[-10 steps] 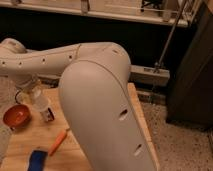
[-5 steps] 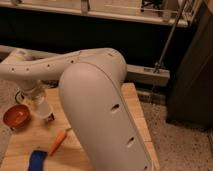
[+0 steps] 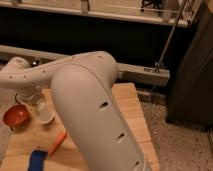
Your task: Place the ceramic cup over the eraser
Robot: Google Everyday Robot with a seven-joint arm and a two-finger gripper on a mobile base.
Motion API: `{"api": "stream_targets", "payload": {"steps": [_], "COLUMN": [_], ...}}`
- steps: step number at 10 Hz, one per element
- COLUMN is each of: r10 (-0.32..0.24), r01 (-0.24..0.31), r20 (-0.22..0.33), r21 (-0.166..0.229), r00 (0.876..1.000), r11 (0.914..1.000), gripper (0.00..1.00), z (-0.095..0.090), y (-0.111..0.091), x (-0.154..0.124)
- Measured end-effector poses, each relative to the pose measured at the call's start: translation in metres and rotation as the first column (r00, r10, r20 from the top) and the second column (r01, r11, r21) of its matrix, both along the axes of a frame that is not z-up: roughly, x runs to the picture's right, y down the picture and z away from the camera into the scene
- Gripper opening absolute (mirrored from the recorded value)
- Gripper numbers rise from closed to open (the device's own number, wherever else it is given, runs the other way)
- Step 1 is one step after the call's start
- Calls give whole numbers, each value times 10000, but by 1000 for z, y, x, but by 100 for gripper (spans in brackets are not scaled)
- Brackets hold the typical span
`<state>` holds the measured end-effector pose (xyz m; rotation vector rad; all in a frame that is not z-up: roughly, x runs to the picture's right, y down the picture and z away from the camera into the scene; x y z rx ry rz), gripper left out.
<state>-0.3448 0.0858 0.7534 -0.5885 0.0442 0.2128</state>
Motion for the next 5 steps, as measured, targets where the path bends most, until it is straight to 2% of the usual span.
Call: {"api": "stream_targets", "payload": {"steps": [3,4,5], "r10": [276,393,534], "r01": [-277,-396,-540], "r20": [130,170,186], "r21": [125,202,312], "r00": [9995,9991,9984], "r11": [9995,9990,9981], "gripper": [74,79,80], "z": [11,14,17], "y": [6,6,4], "x": [2,2,4]}}
